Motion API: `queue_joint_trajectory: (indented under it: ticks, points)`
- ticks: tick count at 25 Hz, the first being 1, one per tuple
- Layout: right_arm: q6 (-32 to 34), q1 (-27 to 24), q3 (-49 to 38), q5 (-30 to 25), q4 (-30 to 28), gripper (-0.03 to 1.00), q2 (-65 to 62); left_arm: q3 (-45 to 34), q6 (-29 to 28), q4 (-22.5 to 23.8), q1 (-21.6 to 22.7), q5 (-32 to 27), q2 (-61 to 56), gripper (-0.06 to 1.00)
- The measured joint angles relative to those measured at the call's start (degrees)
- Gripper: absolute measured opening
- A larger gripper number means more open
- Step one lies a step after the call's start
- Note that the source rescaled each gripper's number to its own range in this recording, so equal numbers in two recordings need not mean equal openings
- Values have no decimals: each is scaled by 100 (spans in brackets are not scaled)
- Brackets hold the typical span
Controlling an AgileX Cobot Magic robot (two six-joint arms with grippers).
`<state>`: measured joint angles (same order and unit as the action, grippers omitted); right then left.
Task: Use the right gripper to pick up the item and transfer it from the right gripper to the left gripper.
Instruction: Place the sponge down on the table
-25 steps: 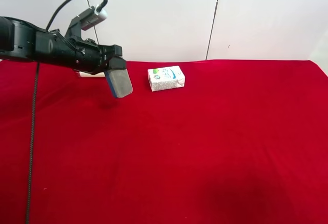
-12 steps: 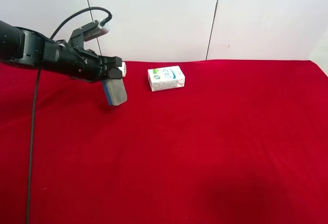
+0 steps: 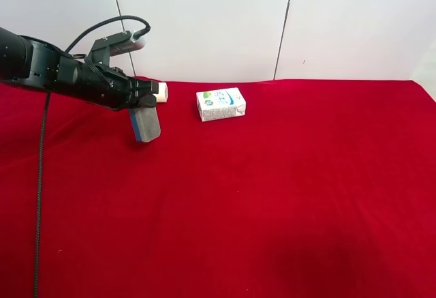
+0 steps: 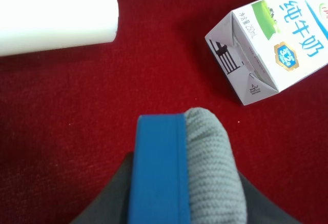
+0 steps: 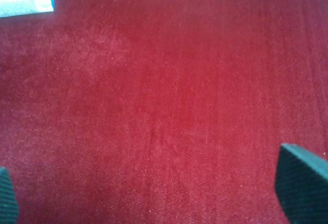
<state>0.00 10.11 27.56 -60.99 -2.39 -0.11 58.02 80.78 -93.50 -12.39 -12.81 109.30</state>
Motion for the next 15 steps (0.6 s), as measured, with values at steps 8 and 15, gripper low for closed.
queue_joint_trajectory:
  ticks: [8,15]
  points:
    - [0,0,0,0,0,100,0,0,0,349,0,-310,0,62]
    - [0,0,0,0,0,100,0,0,0,410,0,-355,0,93]
